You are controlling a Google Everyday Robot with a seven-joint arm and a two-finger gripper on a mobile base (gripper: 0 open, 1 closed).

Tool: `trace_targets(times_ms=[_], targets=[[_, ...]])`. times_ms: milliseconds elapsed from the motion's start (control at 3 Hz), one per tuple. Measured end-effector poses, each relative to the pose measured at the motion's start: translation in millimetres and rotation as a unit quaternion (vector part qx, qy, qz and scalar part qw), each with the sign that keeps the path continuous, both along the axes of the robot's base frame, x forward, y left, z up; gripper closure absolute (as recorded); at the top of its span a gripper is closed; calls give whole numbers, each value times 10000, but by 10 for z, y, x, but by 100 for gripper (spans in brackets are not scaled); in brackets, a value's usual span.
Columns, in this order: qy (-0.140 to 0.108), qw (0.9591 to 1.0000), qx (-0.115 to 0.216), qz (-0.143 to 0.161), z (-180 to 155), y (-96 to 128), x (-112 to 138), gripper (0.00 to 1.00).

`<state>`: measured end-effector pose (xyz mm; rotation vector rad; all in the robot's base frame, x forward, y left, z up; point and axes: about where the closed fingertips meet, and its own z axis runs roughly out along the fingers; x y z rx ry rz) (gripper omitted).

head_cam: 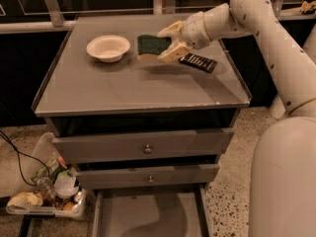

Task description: Pick sponge from bottom drawer and place on counter

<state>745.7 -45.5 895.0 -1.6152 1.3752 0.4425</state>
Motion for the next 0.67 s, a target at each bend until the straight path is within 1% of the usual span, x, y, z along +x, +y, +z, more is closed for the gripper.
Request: trace_targets(times_ms=[333,667], targets=[[0,10000,0,1,-1,1,0,0],[0,10000,0,1,-1,1,0,0]])
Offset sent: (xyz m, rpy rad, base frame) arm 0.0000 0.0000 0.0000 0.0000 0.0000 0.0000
